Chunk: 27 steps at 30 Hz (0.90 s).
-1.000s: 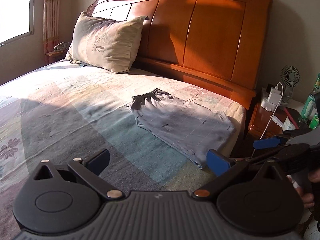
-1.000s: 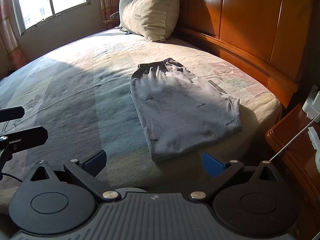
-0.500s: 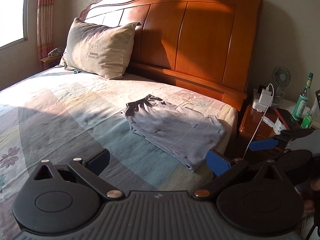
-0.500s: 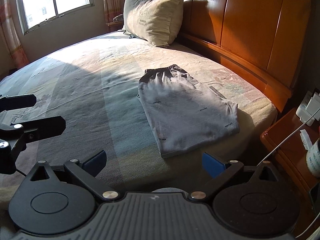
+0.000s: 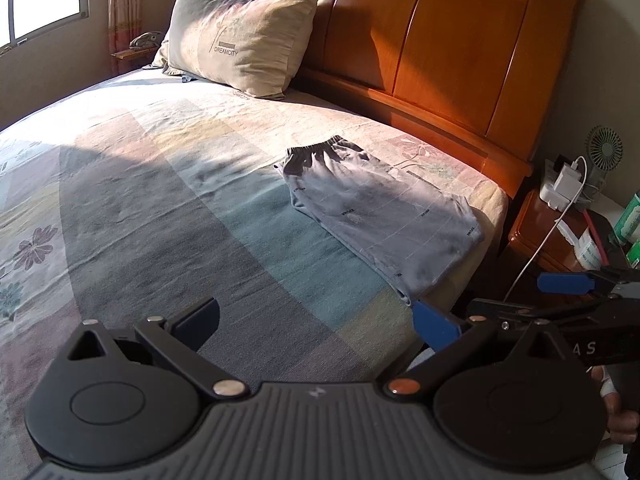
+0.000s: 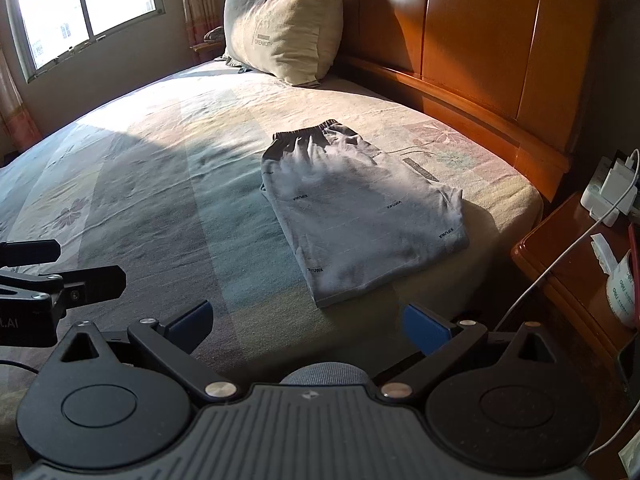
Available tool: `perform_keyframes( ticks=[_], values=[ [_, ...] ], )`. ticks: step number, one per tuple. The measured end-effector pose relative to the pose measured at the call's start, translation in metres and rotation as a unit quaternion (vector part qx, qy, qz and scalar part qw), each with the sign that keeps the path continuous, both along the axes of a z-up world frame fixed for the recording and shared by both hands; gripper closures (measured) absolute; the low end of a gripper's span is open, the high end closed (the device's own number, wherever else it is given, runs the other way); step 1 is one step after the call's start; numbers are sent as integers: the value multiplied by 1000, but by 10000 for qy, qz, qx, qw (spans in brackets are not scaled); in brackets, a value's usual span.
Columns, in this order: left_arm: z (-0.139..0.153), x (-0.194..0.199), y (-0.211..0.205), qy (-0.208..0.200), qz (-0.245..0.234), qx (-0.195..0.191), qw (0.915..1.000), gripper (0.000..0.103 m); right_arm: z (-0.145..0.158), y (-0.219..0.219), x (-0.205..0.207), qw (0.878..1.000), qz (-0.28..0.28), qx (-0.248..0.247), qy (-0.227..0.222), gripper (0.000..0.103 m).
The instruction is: Fold clothes
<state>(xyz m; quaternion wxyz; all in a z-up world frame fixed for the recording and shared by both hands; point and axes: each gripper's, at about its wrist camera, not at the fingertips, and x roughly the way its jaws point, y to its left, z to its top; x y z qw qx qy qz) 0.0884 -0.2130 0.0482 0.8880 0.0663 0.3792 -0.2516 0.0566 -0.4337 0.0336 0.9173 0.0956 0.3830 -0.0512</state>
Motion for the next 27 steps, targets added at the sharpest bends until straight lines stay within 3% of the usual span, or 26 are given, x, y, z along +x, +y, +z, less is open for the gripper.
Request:
perform_keyframes(
  ticks=[12, 27],
  values=[
    [-5, -8, -15, 8, -308, 157, 9994, 1, -1, -1, 1, 10000, -51, -53, -31, 0],
    [-6, -9, -16, 18, -383, 8, 9993, 1, -3, -2, 1, 9998, -87, -131, -95, 0]
  ],
)
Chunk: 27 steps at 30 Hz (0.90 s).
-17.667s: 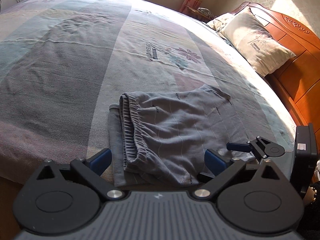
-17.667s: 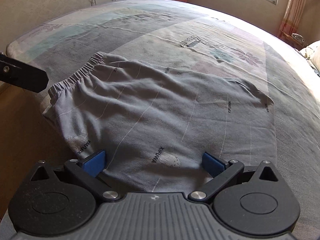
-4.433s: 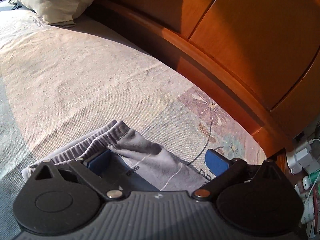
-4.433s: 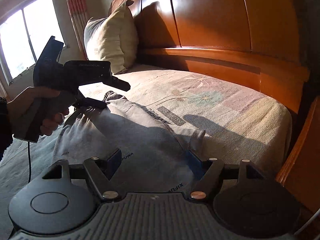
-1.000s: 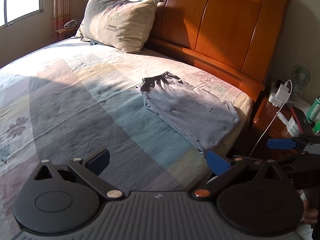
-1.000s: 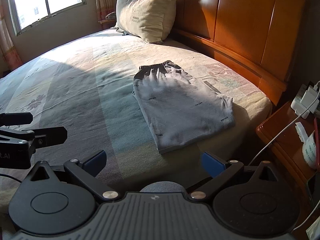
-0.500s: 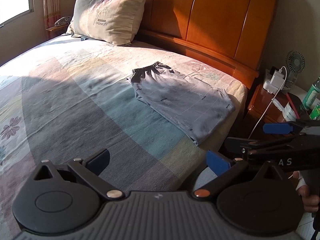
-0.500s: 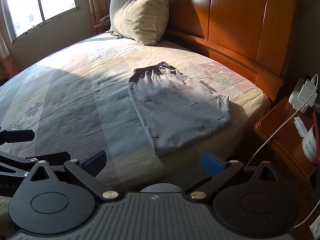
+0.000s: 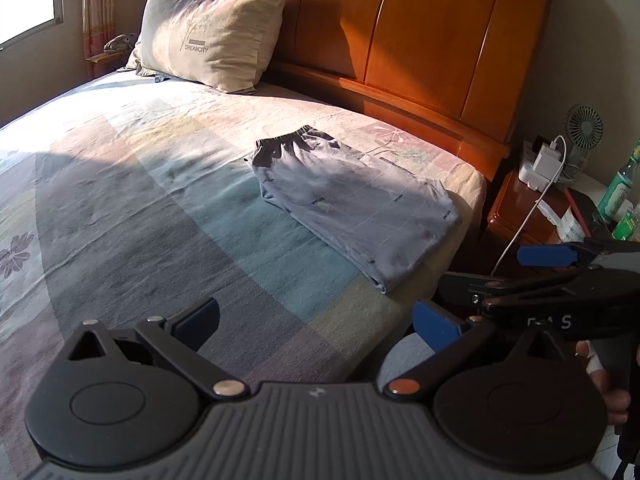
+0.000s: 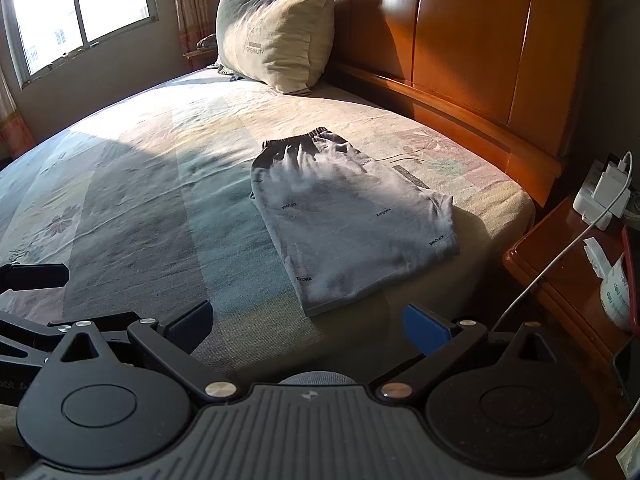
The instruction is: Fold clothes
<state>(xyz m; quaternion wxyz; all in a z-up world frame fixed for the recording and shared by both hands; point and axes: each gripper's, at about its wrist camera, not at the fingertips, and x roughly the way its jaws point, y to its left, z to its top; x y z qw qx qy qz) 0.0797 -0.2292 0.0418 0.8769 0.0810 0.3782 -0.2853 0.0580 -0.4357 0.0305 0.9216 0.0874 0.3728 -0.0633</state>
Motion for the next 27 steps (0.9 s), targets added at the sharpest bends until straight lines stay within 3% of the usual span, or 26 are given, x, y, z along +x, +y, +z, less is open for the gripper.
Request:
perform_keyframes(
  ticks=[27],
  values=[
    [-3, 4, -2, 66, -8, -103, 9999, 1, -3, 0, 3, 10000, 5, -4, 11, 0]
  ],
)
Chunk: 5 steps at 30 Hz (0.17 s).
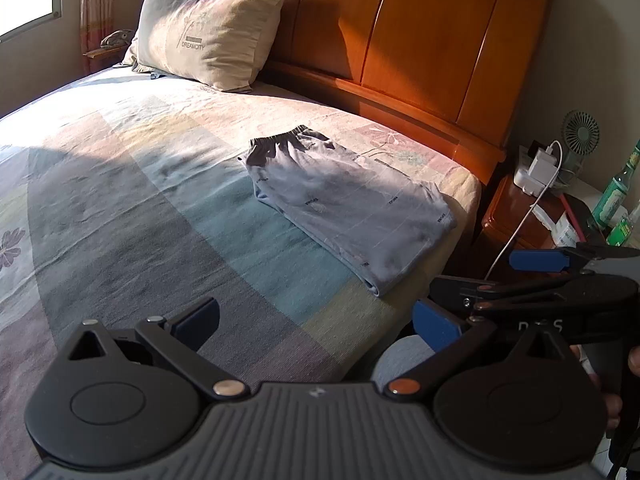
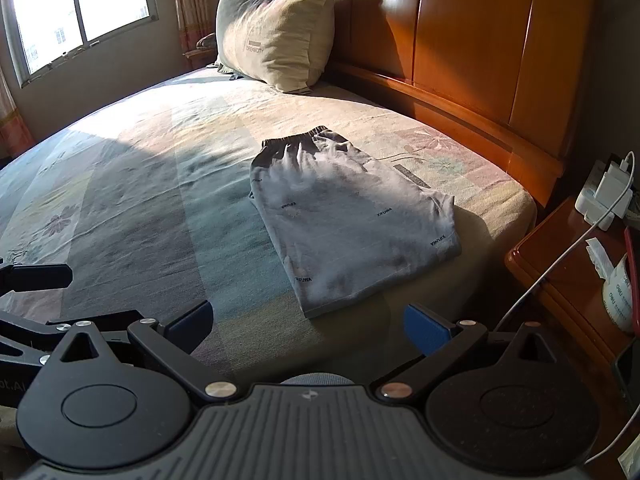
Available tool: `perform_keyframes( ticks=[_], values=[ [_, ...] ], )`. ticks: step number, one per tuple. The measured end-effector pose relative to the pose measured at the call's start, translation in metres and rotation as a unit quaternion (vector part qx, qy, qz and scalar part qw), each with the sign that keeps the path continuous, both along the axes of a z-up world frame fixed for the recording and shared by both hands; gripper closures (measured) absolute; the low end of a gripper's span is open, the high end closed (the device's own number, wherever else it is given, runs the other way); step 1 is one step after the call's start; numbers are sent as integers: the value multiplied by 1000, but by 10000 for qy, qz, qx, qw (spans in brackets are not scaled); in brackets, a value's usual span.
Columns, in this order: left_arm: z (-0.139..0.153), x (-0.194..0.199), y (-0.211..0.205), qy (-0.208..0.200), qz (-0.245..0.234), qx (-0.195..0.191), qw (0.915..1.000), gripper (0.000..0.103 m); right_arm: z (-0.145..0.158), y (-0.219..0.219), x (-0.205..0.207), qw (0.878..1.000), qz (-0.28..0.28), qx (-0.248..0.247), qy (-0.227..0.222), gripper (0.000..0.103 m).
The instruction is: Fold clothes
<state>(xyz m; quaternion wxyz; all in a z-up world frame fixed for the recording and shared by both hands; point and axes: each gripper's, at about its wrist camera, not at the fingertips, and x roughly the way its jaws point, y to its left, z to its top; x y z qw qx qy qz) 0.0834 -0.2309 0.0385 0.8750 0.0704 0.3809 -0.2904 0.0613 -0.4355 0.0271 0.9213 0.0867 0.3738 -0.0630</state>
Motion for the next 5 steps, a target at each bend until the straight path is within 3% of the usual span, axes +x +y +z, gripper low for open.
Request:
perform_keyframes(
  ticks=[5],
  values=[
    [0, 0, 0, -15, 9, 31, 10000, 1, 0, 0, -1, 10000, 6, 1, 1, 0]
  ],
)
